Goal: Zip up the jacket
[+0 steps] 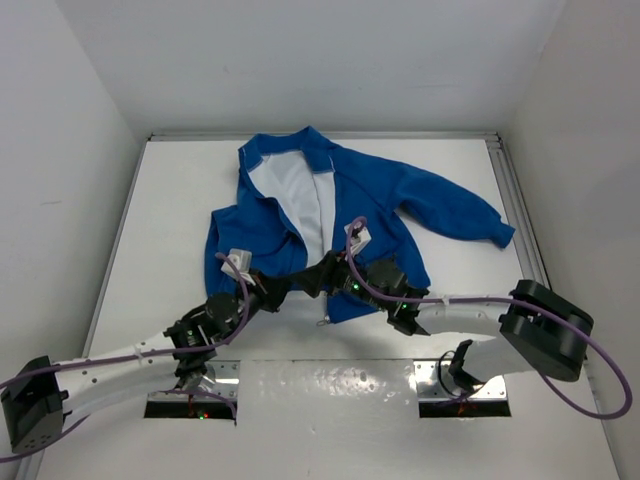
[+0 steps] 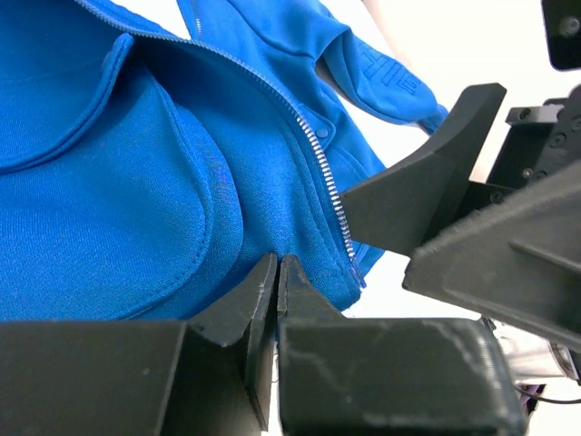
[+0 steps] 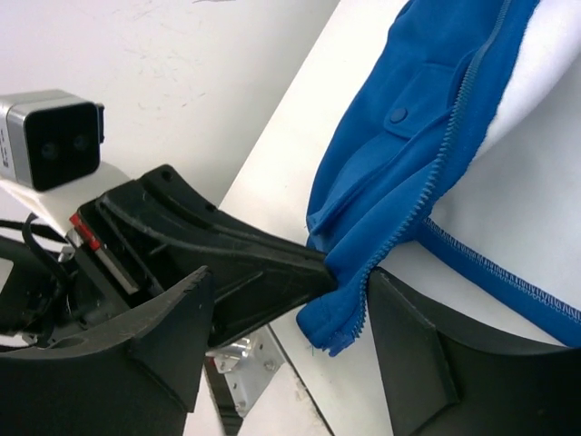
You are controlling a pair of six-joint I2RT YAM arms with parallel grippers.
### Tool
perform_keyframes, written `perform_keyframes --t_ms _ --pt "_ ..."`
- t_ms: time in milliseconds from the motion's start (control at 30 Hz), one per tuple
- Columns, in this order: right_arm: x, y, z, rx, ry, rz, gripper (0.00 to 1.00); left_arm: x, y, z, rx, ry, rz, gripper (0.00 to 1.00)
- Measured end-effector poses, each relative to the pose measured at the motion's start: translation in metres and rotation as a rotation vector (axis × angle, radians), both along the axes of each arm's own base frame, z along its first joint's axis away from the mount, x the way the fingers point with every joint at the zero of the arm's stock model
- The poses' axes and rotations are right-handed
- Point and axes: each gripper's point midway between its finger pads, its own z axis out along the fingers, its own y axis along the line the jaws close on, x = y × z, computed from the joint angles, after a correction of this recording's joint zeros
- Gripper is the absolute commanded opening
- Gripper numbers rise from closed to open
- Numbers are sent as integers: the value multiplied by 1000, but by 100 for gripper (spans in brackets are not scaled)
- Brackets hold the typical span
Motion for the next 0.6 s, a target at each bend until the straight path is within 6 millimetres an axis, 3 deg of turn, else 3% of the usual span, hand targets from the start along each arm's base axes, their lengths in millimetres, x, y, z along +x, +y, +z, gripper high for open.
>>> perform_keyframes --t_ms 233,600 --pt "2 1 -6 -20 13 -4 59 -2 3 10 -37 -24 -3 0" --pt "9 3 -14 -40 29 -21 18 -9 1 3 -44 -21 -40 0"
